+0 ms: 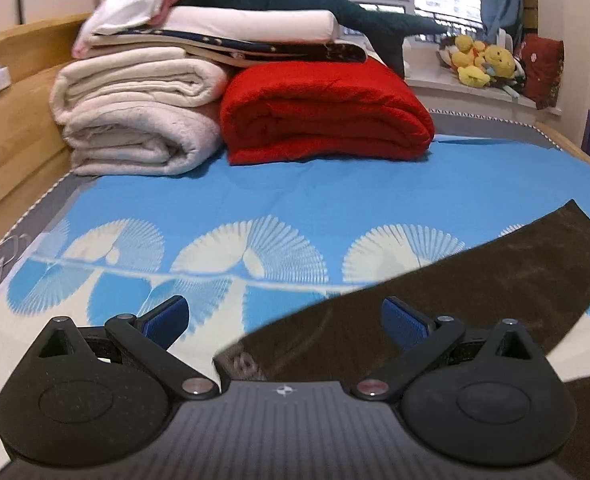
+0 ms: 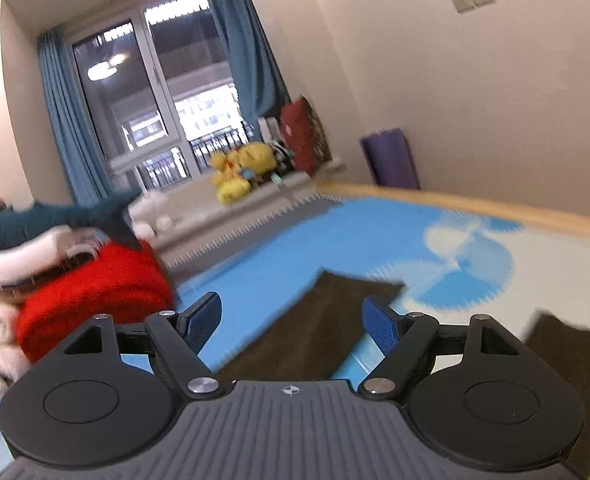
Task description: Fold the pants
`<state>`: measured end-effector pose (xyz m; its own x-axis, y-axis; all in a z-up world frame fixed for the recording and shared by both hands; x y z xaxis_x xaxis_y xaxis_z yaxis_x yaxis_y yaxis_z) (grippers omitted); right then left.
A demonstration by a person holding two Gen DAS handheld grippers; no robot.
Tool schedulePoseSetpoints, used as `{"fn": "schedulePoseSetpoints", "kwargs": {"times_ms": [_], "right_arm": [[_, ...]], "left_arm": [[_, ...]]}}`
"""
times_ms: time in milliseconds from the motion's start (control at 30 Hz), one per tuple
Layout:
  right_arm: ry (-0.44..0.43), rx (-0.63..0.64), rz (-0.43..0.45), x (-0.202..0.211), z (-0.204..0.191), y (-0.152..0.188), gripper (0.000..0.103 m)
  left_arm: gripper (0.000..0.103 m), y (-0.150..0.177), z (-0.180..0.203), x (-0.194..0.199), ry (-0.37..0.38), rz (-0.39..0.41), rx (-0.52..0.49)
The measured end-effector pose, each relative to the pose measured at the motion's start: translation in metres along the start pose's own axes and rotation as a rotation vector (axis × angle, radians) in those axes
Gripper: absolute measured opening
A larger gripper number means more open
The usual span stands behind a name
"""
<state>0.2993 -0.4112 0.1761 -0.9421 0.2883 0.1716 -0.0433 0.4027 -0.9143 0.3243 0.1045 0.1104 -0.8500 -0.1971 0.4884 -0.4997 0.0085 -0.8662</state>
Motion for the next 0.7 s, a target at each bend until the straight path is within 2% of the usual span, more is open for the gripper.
{"fn": "schedulePoseSetpoints", "kwargs": {"times_ms": [67, 167, 267, 400, 500, 600, 633, 700], "right_arm": [[-0.019, 0.003, 0.008, -0.032, -0.023, -0.022, 0.084], [-0.011, 0.012, -0.049, -0.097, -0.053, -0.035, 0.085], [0.071, 0.027, -0.148, -0.172, -0.064, -0.018, 0.085], [0.223, 0.072, -0.266, -0.258, -0.054, 0.040, 0.085], [0.261, 0.128, -0.361, -0.303, -0.051, 0.090, 0.084], [0.325, 0.117, -0.458, -0.336, -0.037, 0.143, 0.084], [0.327, 0.102, -0.494, -0.345, -0.032, 0.158, 0.084], [0.311, 0.079, -0.557, -0.361, -0.030, 0.183, 0.083]], "left_arm": [[0.103, -0.010, 0.000, -0.029, -0.004, -0.004, -0.043], [0.103, -0.009, 0.001, -0.076, -0.009, -0.037, -0.118], [0.103, 0.013, -0.003, -0.128, 0.037, -0.155, -0.147], [0.103, 0.057, -0.005, -0.184, 0.051, -0.254, -0.207], [0.103, 0.085, -0.004, -0.214, 0.058, -0.310, -0.221], [0.103, 0.095, 0.000, -0.232, 0.089, -0.306, -0.189], [0.102, 0.096, 0.003, -0.235, 0.111, -0.317, -0.174], [0.090, 0.097, 0.011, -0.237, 0.160, -0.318, -0.173]]}}
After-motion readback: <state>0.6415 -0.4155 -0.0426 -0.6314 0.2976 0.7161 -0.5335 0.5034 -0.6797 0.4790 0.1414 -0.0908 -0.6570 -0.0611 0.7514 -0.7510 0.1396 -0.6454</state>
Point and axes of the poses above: each gripper's, at about its wrist camera, not at the fingertips, and x roughly against the way its jaws point, z to its right, y to its underside, the point moved 3 cm from there along -x, roughly the way its jaws point, and after that the axes turned 9 degrees about z, right-handed, at the moved point
